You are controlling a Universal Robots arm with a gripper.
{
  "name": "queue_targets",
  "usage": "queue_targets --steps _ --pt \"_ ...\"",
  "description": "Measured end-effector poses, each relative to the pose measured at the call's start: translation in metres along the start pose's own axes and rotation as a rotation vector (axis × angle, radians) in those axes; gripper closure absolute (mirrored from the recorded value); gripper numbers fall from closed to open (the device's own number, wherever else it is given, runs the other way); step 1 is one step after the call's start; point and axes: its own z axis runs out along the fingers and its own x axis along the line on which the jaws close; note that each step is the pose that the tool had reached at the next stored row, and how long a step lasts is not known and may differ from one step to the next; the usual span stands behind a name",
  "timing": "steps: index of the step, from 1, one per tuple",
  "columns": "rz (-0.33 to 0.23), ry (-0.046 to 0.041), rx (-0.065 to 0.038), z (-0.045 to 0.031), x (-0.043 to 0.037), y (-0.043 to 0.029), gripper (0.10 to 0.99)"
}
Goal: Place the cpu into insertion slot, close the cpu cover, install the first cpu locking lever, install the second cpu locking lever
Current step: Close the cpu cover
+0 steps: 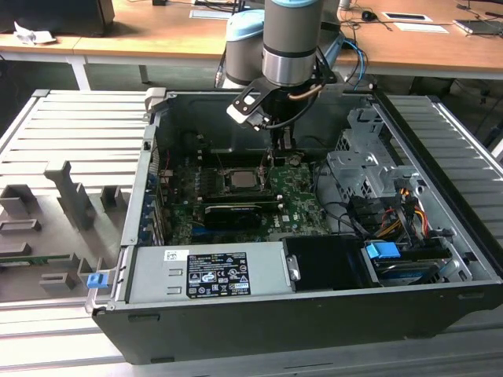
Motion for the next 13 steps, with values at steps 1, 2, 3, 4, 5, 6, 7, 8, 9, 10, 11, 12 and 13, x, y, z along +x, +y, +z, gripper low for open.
queue_targets --steps 1,2,3,4,5,6,7,8,9,10,11,12,13 --pt "0.0 0.0001 0.0 0.0 0.0 -0.0001 0.98" --pt "0.0 0.0001 0.0 0.0 0.0 -0.0007 0.98" --pt "0.0 0.0001 0.0 -0.0001 0.0 -0.0011 0.98" --pt "0.0 0.0001 0.0 -0.0001 0.0 -0.0011 0.98" --pt "0.0 0.0 0.0 -0.0001 0.0 -0.0013 0.98" --pt "0.0 0.0 0.0 -0.0001 0.0 -0.0015 0.98" --pt "0.0 0.0 0.0 -0.0001 0.0 -0.0017 0.98" --pt "0.0 0.0001 0.0 -0.0001 0.0 -0.0018 0.98" --pt "0.0 0.0001 0.0 -0.0001 0.0 -0.0022 0.98" --pt "0.0 0.0001 0.0 -0.0001 0.0 -0.0025 0.98" --pt "0.0 0.0001 0.0 -0.0002 0.0 -0.0027 0.98" --pt "0.0 0.0001 0.0 -0.0002 0.0 -0.0029 0.98" --pt "0.0 0.0 0.0 -0.0002 0.0 -0.0033 0.98"
